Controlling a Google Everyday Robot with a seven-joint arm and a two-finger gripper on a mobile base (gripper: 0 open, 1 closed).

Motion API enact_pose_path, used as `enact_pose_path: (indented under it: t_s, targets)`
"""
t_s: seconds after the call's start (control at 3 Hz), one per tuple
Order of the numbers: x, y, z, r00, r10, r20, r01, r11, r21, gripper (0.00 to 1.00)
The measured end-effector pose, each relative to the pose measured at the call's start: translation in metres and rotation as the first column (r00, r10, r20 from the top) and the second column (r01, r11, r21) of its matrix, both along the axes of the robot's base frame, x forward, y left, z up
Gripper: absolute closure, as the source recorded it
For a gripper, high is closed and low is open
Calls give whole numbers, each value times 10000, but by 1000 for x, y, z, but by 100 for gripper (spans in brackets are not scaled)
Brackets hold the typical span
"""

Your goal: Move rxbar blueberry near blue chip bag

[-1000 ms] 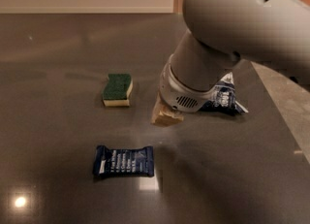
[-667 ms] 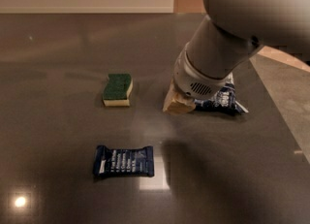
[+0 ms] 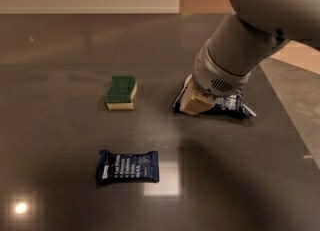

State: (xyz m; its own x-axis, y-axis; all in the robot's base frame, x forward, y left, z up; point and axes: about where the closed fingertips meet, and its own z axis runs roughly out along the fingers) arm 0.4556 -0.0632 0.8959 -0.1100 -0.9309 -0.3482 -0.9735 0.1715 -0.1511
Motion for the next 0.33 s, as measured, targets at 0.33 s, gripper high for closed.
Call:
enact_pose_path:
  t_s: [0.33]
  targets:
    - [0, 1, 1, 10000, 21, 25, -21, 10000, -8, 58]
